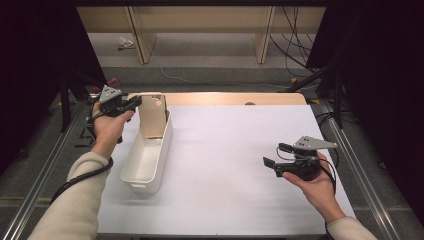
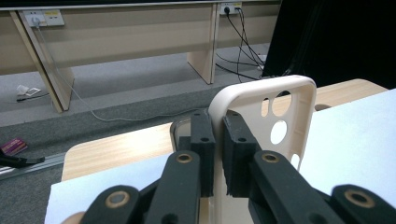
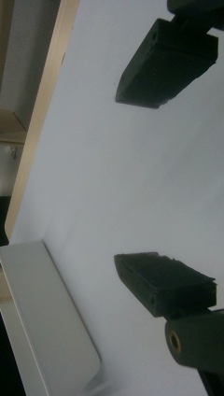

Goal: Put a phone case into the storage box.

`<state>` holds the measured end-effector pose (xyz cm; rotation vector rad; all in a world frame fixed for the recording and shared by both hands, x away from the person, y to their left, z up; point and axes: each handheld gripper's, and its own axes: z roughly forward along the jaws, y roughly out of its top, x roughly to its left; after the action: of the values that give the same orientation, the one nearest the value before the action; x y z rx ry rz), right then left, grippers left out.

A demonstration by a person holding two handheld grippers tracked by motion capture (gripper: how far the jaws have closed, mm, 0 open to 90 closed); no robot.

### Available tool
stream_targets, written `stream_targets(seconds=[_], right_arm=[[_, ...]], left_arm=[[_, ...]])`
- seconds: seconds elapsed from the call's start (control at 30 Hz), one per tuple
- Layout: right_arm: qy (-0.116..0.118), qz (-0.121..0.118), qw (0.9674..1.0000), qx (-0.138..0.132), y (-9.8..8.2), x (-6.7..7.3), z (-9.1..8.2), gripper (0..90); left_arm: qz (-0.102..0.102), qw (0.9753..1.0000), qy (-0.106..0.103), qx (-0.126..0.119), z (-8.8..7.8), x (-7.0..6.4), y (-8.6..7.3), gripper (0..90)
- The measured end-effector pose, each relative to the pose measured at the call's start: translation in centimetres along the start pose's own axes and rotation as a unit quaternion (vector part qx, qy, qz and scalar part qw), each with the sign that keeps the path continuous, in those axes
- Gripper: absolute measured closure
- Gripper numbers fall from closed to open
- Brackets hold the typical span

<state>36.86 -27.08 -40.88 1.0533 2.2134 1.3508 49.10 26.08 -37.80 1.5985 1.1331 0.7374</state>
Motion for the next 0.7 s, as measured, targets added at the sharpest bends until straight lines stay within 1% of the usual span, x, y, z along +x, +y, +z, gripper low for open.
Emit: stream_targets(seconds=[0.3,0.7], right_arm=[[0.0,0.0,1.0,0.0,0.0,0.0,0.0,19.4],[0.0,0.0,1.0,-0.001,0.0,0.0,0.0,19.3]], left_arm=[[-0.002,1.0,-0.003,0.004,0.4,0.2,-1.1,84.0],[-0.006,1.0,-0.003,0.007,0.7,0.4,-1.8,83.9]])
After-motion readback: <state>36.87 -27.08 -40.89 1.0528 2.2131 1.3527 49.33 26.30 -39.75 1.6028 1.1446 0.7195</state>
